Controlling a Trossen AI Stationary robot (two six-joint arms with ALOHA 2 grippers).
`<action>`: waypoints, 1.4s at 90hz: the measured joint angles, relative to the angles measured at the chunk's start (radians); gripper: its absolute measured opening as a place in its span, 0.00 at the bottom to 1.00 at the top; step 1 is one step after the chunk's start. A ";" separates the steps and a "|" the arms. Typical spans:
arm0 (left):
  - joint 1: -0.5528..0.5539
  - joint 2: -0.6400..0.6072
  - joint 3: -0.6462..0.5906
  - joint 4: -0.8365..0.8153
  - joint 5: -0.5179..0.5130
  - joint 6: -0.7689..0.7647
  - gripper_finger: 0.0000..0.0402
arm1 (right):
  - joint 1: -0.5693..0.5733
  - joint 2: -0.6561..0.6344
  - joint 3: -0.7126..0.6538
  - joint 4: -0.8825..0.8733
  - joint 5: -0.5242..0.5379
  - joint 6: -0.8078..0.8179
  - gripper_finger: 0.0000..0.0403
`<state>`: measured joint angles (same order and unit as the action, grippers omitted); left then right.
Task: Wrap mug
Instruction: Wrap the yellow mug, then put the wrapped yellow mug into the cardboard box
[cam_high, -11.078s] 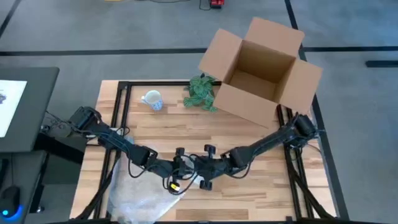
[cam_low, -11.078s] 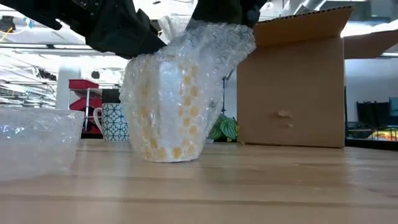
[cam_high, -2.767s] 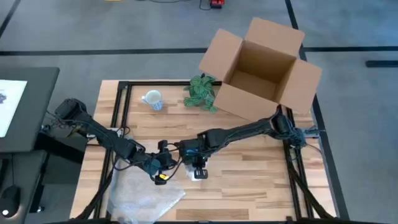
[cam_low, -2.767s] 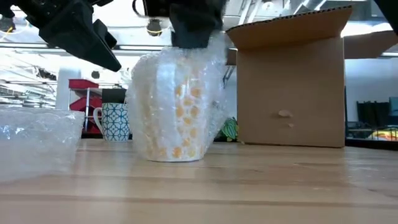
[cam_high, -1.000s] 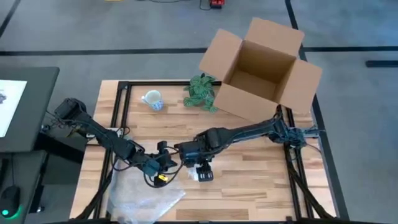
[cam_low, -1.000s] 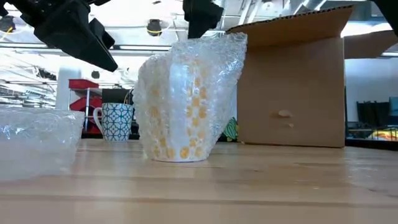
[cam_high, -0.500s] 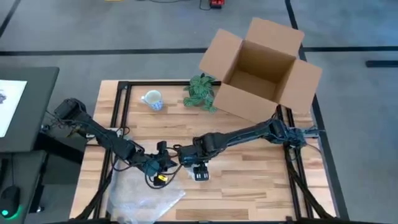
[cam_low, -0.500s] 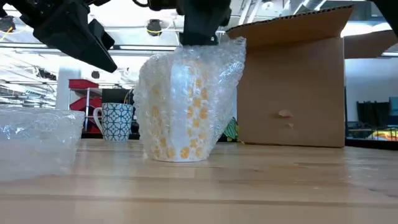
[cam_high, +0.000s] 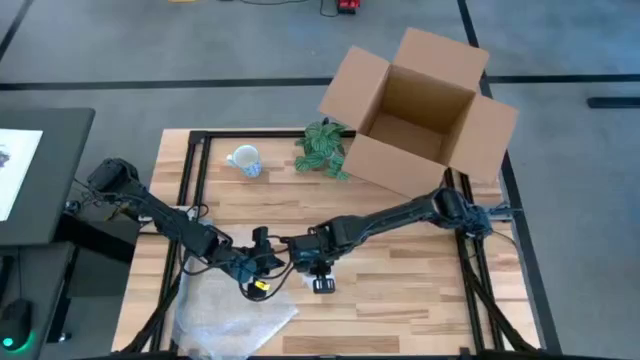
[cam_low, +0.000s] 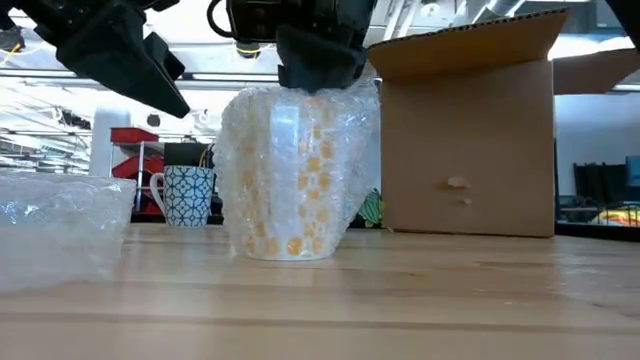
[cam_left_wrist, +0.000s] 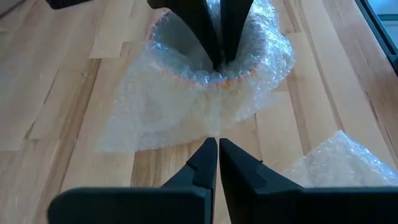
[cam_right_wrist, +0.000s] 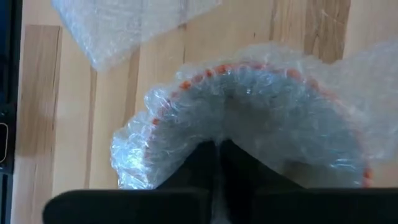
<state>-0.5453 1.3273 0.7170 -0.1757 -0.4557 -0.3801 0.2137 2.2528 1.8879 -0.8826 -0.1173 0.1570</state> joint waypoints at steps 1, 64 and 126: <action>0.000 0.000 0.000 0.000 0.000 0.000 0.00 | -0.001 0.000 -0.001 0.001 -0.003 0.000 0.01; -0.001 0.000 0.000 0.002 -0.005 -0.001 0.00 | -0.040 -0.001 -0.055 0.110 -0.074 0.001 0.00; 0.000 0.000 -0.001 0.001 -0.003 -0.006 0.00 | -0.035 0.007 0.468 -0.347 -0.005 -0.191 0.27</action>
<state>-0.5453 1.3273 0.7158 -0.1747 -0.4583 -0.3859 0.1786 2.2598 2.3558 -1.2295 -0.1226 -0.0335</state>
